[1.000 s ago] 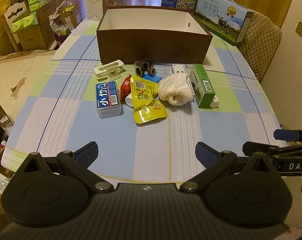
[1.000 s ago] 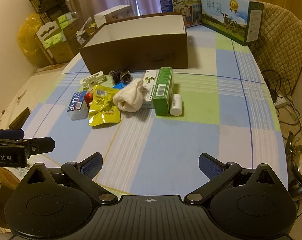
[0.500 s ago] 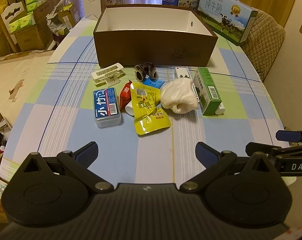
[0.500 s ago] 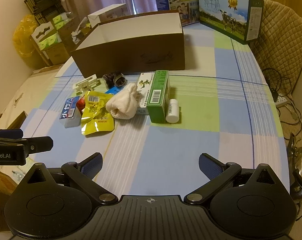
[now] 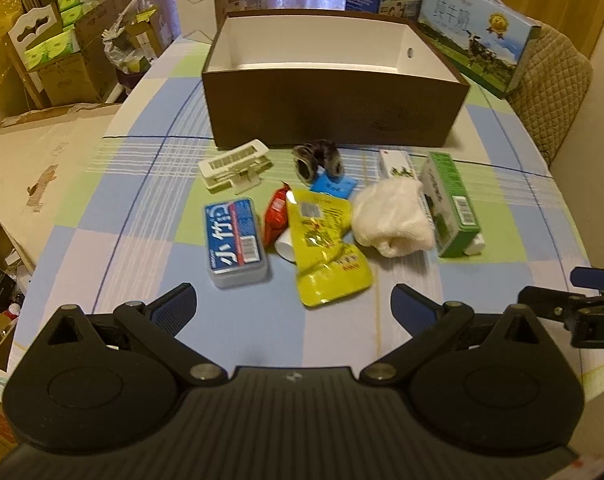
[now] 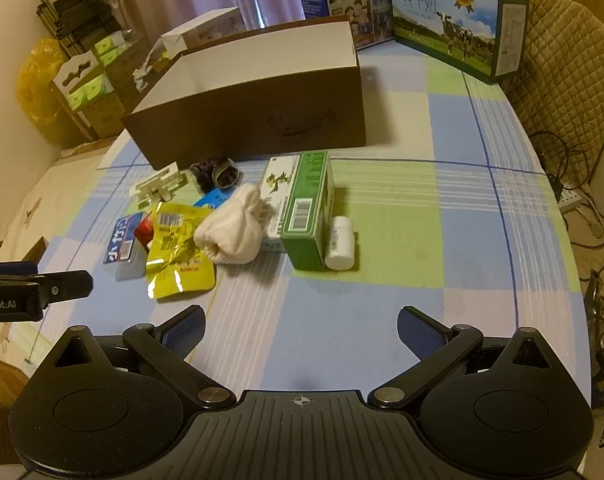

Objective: Organize objects
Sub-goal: 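Grasp the blue toothpaste-strip box with left tool while right tool grasps the green carton, then carry both boxes into the brown box and open both tools to release, then withdraw both tools from the brown box back over the table items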

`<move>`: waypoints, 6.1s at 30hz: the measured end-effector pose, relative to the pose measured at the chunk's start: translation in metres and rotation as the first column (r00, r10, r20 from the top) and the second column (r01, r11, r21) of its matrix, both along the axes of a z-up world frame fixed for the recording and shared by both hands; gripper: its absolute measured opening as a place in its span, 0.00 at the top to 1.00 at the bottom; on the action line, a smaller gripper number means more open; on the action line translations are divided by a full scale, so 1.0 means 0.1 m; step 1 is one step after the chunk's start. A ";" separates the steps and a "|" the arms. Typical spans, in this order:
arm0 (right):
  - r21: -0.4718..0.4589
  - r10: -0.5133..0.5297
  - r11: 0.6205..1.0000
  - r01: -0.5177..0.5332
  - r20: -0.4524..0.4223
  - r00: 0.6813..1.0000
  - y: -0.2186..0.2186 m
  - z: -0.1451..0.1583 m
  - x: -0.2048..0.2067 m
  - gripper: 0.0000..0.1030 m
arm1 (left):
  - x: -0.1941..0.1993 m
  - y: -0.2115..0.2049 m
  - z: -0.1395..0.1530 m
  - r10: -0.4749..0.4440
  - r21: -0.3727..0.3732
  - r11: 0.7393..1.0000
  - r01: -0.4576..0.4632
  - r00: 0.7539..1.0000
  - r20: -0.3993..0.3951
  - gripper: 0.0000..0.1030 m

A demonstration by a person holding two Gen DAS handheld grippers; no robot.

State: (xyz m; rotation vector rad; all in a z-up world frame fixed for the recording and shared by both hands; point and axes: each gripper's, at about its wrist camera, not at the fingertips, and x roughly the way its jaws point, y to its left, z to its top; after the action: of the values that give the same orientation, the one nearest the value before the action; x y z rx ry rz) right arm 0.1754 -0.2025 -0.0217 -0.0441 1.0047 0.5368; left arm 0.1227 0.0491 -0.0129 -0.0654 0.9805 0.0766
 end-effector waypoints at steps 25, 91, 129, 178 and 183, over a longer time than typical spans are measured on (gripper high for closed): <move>0.005 -0.055 0.998 0.055 -0.001 0.998 0.42 -0.30 0.78 0.49 | 0.67 0.66 -0.49 0.089 0.074 0.994 -0.082 0.992 -0.090 0.07; 0.069 -0.132 0.990 0.124 0.126 0.983 0.79 0.63 1.51 0.74 | 1.72 1.28 0.14 -0.095 -0.031 0.995 0.098 0.991 0.100 0.48; 0.212 -0.093 0.971 0.111 -0.094 0.991 1.57 -0.25 3.12 0.73 | 3.50 0.39 -0.56 -0.093 -0.117 0.989 0.088 0.995 -0.041 0.44; 0.229 -0.126 0.968 0.103 0.091 0.988 0.59 0.58 1.32 0.71 | 1.48 0.61 0.35 -0.014 -0.017 1.000 0.016 0.994 0.112 0.05; 0.237 -0.117 0.966 0.101 0.054 0.992 0.47 0.56 1.26 0.54 | 1.31 0.55 0.38 -0.012 -0.010 1.000 0.013 0.992 0.123 0.03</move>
State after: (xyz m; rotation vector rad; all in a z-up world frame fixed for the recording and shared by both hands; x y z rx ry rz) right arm 0.3017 -0.1556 0.0344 0.2006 0.8669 0.5457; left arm 0.2542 0.1038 0.0246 -0.0733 0.8579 0.0554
